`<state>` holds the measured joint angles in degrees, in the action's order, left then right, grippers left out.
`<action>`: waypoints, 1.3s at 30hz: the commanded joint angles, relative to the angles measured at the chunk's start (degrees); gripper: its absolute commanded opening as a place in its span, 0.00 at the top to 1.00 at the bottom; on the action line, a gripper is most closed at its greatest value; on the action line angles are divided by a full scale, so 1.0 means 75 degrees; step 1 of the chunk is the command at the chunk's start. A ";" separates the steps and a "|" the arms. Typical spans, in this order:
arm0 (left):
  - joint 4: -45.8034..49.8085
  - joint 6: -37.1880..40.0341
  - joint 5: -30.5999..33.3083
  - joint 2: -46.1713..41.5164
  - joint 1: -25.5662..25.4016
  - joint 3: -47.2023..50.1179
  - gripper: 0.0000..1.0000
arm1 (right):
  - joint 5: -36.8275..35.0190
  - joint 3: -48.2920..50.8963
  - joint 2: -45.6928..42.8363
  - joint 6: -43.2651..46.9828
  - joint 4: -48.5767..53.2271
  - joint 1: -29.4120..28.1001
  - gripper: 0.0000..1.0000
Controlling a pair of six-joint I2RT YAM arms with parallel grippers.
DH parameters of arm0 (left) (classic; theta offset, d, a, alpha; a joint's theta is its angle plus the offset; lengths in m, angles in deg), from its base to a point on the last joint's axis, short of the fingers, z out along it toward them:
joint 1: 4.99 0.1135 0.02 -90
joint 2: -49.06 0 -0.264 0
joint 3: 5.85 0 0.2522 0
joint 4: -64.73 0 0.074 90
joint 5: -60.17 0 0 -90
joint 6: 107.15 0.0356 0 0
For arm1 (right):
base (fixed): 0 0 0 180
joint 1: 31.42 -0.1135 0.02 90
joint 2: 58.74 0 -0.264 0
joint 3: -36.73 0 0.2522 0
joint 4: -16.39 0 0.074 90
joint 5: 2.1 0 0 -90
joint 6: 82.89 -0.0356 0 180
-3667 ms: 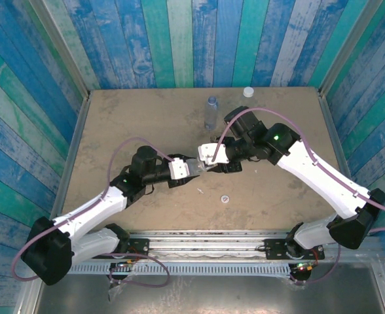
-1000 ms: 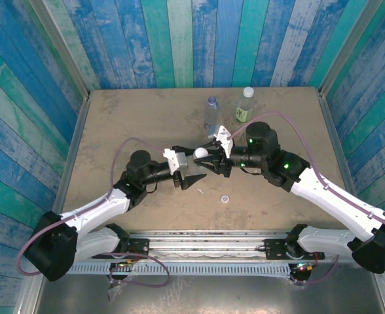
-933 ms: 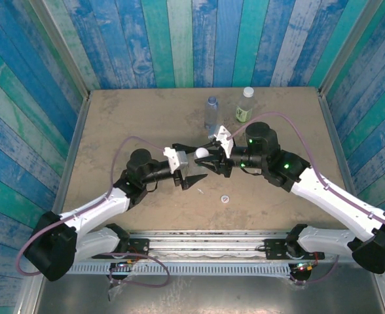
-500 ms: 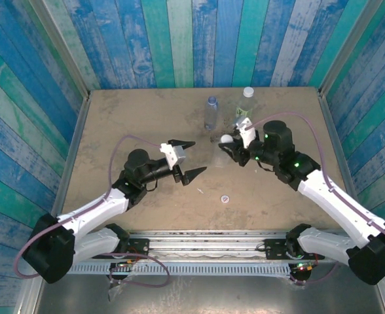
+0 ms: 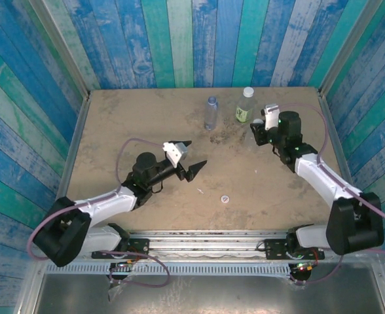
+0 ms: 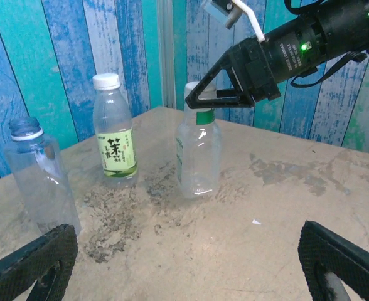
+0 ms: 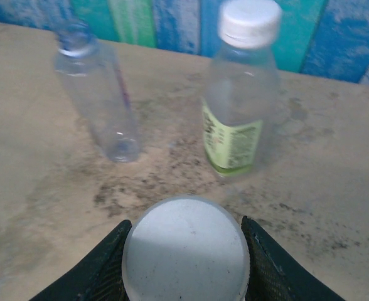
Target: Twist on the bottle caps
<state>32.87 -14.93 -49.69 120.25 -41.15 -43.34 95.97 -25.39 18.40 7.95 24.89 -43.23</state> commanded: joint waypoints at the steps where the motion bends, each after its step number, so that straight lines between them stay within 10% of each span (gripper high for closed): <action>1: -0.0624 -0.0222 0.0293 0.0518 -0.0027 -0.0270 0.06 | -0.0110 -0.0093 0.0353 -0.0079 -0.0570 0.0224 0.67; 12: -0.0623 -0.0614 0.0580 0.1402 -0.0030 -0.0837 0.06 | -0.0005 -0.0001 0.0941 0.0237 -0.0706 0.0254 0.58; 27: 0.0384 -0.0707 0.0909 0.3134 0.0519 -0.2730 0.06 | 0.0199 0.0083 -0.0593 0.0506 -0.0191 0.0255 0.11; 39: 0.3156 0.0109 0.0512 0.5544 0.1080 -0.6378 0.06 | 0.1383 0.0187 -0.2488 0.0139 0.0826 0.0260 0.07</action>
<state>48.54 -16.74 -44.55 156.49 -33.44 -85.79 102.44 -24.84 1.75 10.69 28.04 -41.41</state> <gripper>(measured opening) 0.938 0.927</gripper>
